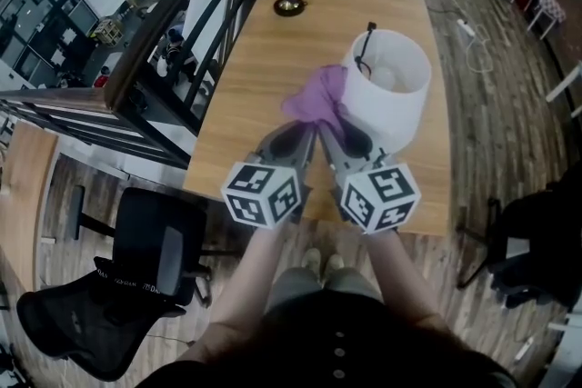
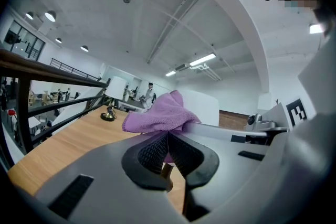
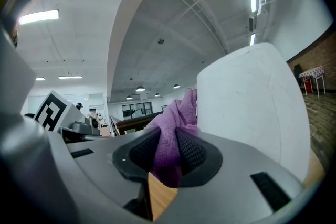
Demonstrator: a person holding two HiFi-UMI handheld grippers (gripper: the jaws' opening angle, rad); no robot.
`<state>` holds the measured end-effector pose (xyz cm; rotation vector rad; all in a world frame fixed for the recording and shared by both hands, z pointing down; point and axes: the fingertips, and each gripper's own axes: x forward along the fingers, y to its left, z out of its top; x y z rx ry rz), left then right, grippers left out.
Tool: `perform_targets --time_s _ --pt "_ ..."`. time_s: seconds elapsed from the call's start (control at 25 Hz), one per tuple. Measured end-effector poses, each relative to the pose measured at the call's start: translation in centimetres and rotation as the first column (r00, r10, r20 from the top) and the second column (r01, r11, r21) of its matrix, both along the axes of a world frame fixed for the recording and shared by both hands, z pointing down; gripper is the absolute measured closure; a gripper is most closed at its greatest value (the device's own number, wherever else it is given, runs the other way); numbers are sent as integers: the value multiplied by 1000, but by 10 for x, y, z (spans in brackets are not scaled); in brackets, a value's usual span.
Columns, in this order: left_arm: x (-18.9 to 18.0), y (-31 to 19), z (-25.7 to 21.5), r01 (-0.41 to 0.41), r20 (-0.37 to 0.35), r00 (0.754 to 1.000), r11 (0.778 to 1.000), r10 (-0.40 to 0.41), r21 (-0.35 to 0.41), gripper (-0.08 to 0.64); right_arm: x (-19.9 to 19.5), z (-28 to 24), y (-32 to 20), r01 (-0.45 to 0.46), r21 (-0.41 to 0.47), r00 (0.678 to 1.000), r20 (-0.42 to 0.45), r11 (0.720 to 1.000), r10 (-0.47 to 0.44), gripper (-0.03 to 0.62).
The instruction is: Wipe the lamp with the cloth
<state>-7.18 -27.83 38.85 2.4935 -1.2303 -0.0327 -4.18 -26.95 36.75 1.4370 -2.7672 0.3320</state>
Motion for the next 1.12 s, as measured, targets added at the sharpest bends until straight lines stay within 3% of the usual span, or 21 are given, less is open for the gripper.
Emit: perform_targets --time_s 1.12 --pt "0 22 64 32 51 998 988 -25 -152 549 -5 63 23 38 -154 999 -11 987 -40 515"
